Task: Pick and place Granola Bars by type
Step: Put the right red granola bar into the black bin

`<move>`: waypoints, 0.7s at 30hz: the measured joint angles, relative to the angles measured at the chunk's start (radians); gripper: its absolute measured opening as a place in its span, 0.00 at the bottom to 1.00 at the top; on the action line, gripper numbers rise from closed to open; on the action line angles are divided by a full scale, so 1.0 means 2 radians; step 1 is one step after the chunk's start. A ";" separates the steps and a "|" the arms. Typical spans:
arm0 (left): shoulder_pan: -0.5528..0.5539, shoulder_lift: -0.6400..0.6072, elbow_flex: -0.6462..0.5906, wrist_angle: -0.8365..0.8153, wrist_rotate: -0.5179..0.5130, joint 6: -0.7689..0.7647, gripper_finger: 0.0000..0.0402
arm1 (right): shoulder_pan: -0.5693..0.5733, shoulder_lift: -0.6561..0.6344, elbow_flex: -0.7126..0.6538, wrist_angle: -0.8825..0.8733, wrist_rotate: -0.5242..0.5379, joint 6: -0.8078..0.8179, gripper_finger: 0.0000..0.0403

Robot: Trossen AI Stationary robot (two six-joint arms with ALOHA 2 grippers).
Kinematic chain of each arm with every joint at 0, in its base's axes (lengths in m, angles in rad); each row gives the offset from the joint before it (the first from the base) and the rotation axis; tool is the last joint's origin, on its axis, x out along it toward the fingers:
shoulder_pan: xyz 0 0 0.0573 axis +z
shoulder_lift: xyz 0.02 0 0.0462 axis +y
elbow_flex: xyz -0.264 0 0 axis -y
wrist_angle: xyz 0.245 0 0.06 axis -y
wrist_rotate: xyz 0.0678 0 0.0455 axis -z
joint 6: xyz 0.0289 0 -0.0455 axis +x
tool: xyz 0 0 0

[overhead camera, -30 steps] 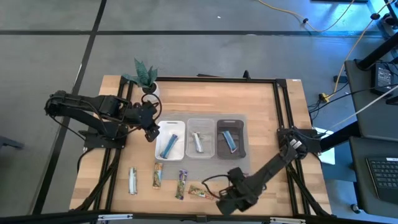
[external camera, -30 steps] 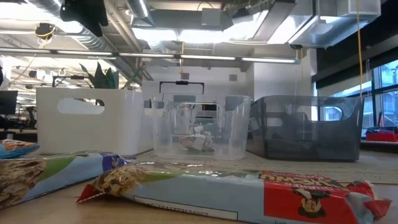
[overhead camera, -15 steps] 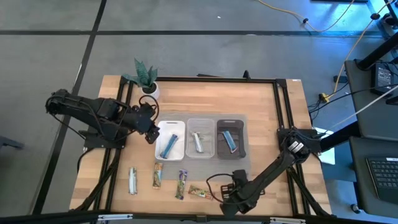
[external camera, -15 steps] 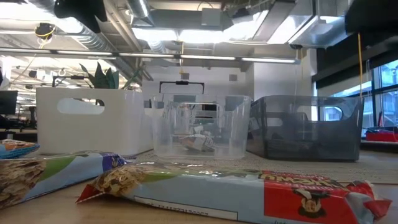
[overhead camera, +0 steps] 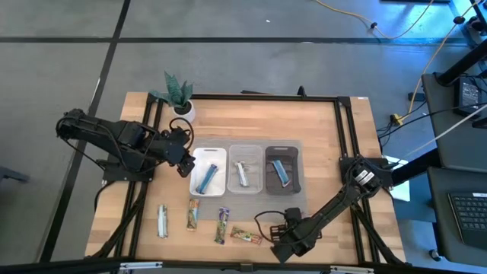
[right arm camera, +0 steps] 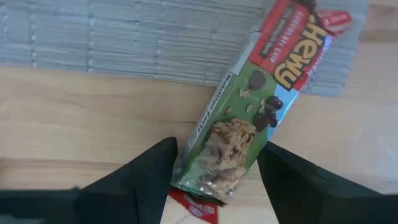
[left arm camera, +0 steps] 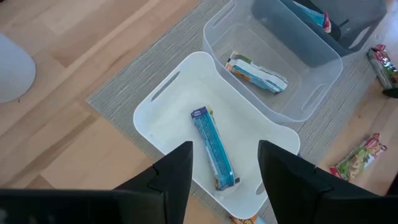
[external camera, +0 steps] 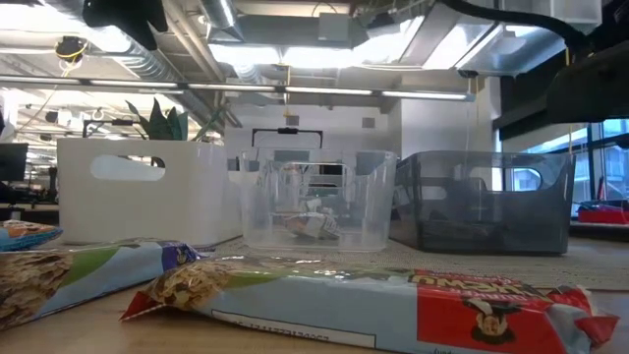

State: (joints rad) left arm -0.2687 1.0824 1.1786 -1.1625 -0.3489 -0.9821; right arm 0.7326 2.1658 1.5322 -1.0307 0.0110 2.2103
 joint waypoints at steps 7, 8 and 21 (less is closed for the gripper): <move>0.000 0.000 0.000 0.000 -0.001 0.000 0.44 | -0.001 0.003 0.016 -0.017 -0.014 -0.060 0.43; 0.000 0.000 0.000 0.000 -0.002 0.000 0.43 | -0.001 0.003 0.018 -0.020 -0.012 -0.073 0.41; 0.000 0.000 0.000 0.000 -0.003 0.000 0.43 | 0.000 0.008 0.133 -0.118 0.049 -0.145 0.32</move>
State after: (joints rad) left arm -0.2687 1.0824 1.1786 -1.1629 -0.3553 -0.9822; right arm 0.7330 2.1822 1.7983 -1.2674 0.1083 1.9198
